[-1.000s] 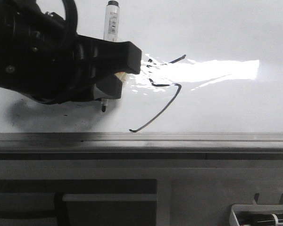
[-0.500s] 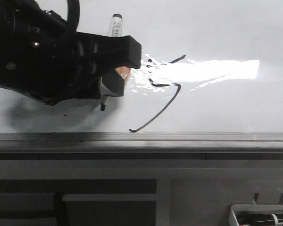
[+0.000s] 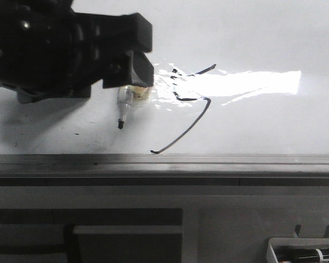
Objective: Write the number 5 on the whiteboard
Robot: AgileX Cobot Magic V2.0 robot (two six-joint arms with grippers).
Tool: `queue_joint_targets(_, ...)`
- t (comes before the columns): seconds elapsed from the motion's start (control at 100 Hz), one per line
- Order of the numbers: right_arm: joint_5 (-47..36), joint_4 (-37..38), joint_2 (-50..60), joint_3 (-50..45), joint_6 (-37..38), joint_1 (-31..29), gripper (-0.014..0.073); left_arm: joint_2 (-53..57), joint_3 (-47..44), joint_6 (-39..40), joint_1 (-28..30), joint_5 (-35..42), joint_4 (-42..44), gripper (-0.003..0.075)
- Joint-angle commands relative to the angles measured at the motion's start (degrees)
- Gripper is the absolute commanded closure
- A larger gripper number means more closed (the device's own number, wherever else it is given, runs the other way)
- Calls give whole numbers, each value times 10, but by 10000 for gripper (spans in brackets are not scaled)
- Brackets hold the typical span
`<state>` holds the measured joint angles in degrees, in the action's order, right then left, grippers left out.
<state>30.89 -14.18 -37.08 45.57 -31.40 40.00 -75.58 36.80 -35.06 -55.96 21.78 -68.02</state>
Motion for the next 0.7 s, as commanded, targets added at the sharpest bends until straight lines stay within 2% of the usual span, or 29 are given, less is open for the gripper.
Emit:
queue_joint_targets(0.0,-39,6,13,10,0,-9,642,52,10,-7,-12,40,-2,153)
queue_joint_targets(0.14,-69,8,55,-22,0,-27,642,127,10,-48,-33,20,-2,155)
queue_joint_targets(0.22,-82,8,87,-51,0,-40,642,177,6,-86,-39,5,-2,183)
queue_joint_targets(0.38,-101,9,161,-127,0,-75,642,283,-33,-150,-39,-16,-2,374)
queue_joint_targets(0.65,-82,5,267,-194,0,-83,643,436,-143,-150,-39,-32,-4,743)
queue_joint_targets(0.69,-81,5,270,-197,0,-83,643,449,-155,-150,-39,-33,-4,741)
